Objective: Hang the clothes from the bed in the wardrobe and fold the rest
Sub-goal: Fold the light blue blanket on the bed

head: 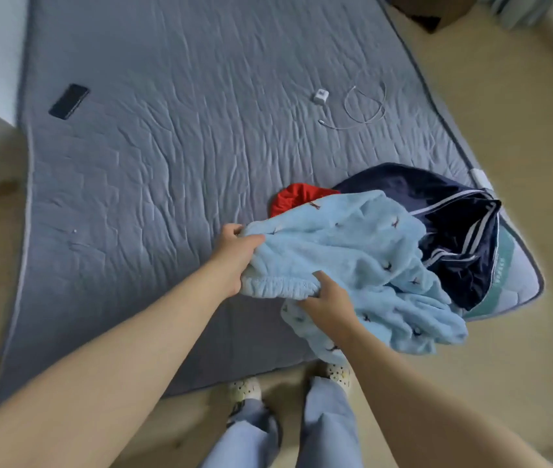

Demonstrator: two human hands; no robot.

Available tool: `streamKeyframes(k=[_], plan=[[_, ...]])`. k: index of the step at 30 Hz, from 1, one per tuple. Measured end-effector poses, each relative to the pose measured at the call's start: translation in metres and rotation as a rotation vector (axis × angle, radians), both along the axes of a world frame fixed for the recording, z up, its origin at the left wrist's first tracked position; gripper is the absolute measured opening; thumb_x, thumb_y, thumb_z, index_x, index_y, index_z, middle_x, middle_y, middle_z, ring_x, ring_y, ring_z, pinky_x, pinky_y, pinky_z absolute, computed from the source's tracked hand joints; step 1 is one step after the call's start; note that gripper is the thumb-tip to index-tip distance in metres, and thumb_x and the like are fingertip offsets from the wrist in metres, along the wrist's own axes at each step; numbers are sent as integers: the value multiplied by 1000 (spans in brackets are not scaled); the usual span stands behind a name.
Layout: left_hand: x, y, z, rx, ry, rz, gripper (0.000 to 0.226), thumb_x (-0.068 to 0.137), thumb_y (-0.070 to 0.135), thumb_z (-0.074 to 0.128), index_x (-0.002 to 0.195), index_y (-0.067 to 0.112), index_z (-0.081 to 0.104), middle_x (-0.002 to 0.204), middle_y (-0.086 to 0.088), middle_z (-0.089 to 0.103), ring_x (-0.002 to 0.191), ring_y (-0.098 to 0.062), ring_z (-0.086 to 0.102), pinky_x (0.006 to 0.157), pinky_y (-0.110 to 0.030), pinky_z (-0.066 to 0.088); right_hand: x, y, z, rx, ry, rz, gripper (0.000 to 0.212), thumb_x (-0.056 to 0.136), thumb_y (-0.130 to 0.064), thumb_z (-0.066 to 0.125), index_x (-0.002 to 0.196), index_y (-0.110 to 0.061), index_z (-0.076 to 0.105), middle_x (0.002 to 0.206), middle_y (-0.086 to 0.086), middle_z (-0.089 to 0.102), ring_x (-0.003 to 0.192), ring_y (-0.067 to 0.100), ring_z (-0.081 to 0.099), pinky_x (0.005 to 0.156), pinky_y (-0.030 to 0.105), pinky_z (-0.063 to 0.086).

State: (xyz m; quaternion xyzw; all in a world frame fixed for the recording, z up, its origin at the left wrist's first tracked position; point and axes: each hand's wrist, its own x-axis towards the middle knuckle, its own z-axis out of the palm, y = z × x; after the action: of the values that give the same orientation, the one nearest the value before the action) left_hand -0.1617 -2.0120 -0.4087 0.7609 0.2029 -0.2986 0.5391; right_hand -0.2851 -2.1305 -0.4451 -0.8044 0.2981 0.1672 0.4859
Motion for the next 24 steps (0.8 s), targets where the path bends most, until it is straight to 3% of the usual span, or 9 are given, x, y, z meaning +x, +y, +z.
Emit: streamKeyframes(k=[2,4,6,9,13,15,17,21,24], plan=[[9,33,20,-39,-60,-49,41,88,17,58,122,37,45,126,1,43,106,-20,51,93,-38,47,13,20,17,50,-16,-4,23,76,-23,59,91,-7,52,72,3,56,66,17,50,60,30,39],[19,85,54,-179,-92,-74,35,91,12,53,112,39,53,124,0,45,103,-17,53,84,-30,48,35,54,45,105,-62,-11,19,72,-26,61,88,-18,56,72,-4,60,66,12,55,60,29,44],[18,110,77,-298,-69,-158,27,87,9,51,95,32,62,107,-1,56,83,-11,54,63,-19,45,48,64,62,130,-110,-51,18,74,-19,63,90,-27,59,78,-7,64,73,11,60,67,30,50],[17,161,102,-324,-159,-279,42,72,2,52,100,32,62,107,3,56,90,-8,52,72,-18,41,71,91,91,207,-164,-8,13,77,-11,66,82,-23,63,71,-9,65,65,7,60,61,21,50],[16,198,113,94,-454,-496,59,75,-8,62,122,28,53,114,8,45,104,-9,47,74,-11,41,89,112,122,323,-139,180,8,77,-15,71,74,-20,67,59,-13,65,57,0,60,54,13,46],[15,201,119,318,-628,-403,33,70,2,72,99,16,65,95,7,50,95,-17,54,73,-24,44,98,119,133,327,-102,276,6,75,-14,73,73,-17,67,58,-12,61,56,3,56,54,15,45],[15,200,127,364,-661,-269,19,66,11,75,66,17,57,77,6,49,78,-20,57,62,-28,44,106,123,146,315,-95,331,8,74,-14,73,73,-16,66,57,-11,59,55,3,55,52,16,44],[14,186,147,-83,-420,-55,17,65,25,76,76,26,63,80,10,65,80,-12,62,64,-21,45,116,122,167,197,-179,330,24,72,-16,74,89,-23,59,81,-3,65,77,14,64,67,27,54],[16,163,160,-144,-434,-26,15,78,16,71,75,29,66,78,13,67,78,-6,63,64,-17,48,119,122,177,112,-282,329,49,68,-13,73,111,-25,50,105,5,61,97,22,62,86,43,52]])
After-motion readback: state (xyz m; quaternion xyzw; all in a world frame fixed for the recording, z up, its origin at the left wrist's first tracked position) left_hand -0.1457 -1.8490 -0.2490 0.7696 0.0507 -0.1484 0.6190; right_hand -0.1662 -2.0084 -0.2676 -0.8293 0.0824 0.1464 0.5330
